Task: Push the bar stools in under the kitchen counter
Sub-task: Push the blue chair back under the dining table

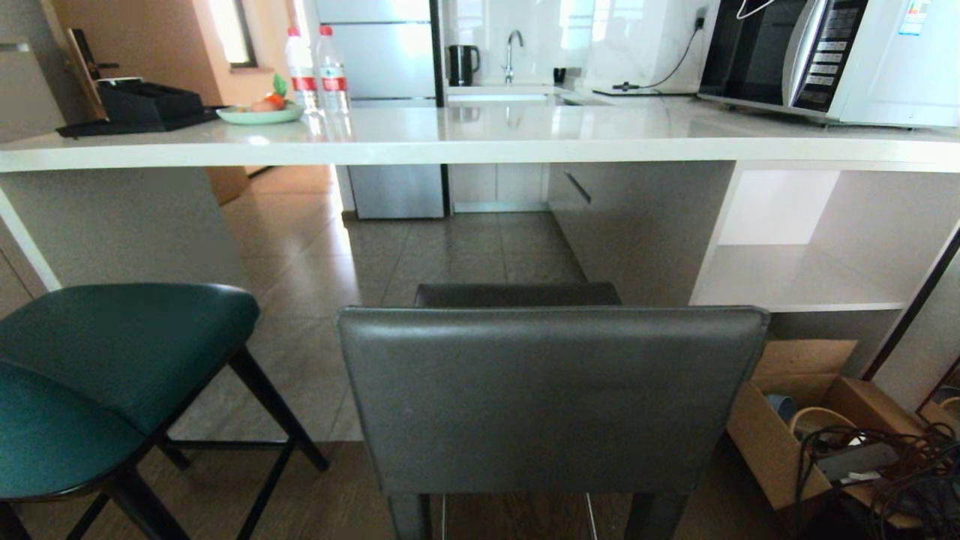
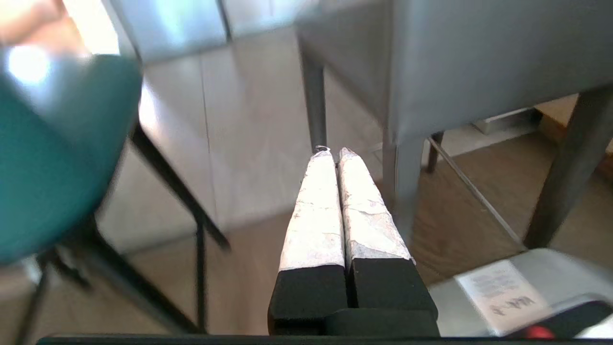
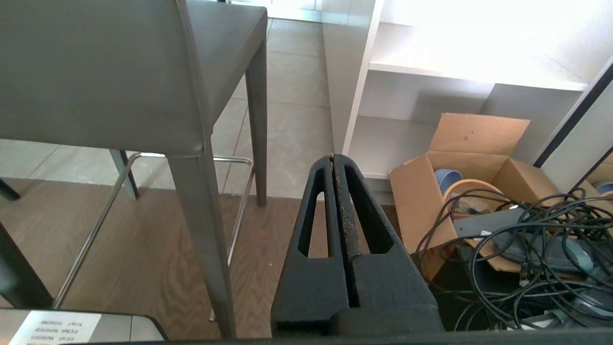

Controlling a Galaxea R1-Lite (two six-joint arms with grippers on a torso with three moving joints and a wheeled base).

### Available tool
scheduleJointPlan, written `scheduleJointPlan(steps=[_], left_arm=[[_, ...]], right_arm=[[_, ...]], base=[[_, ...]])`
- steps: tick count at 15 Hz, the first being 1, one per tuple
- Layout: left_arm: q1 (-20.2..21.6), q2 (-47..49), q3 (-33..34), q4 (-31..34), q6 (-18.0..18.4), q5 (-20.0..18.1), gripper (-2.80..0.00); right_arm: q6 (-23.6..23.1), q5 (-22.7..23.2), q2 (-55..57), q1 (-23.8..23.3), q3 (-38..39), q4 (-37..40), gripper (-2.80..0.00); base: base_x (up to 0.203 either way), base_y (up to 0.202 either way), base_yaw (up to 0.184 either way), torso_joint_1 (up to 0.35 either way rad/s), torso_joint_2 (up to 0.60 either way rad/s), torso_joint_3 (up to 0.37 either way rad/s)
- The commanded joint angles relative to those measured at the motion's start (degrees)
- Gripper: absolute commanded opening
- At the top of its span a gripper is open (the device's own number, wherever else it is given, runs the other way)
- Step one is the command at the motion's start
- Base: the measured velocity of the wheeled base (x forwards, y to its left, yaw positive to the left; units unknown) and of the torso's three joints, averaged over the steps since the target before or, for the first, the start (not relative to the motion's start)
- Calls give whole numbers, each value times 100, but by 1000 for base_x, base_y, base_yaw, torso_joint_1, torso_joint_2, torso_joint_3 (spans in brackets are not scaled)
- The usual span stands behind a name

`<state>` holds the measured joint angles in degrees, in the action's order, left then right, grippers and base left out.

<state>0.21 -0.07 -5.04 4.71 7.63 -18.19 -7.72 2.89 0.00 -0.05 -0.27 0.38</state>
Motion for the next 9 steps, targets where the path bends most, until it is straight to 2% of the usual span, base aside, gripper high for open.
scheduleJointPlan(steps=[1,2,4,5,7,9], left_arm=[[6,16,77,-91,42,-18,-280],[7,16,64,-40,-166,242,-280],[-5,5,86,140,-404,1481,-280],[-9,6,278,145,-417,1874,-280],[-5,7,337,4,-278,1620,-280],[-3,7,346,-11,-142,1600,-280]], right_arm=[[37,-20,9,5,53,-3,-280],[51,-56,9,5,53,-7,-280],[51,-95,9,5,53,-11,-280],[51,-104,9,5,53,-11,-280],[12,-92,9,5,53,-11,-280],[-5,-95,9,5,53,-15,-280]], base=[[0,0,0,0,0,0],[0,0,0,0,0,0],[0,0,0,0,0,0],[0,0,0,0,0,0],[0,0,0,0,0,0],[0,0,0,0,0,0]])
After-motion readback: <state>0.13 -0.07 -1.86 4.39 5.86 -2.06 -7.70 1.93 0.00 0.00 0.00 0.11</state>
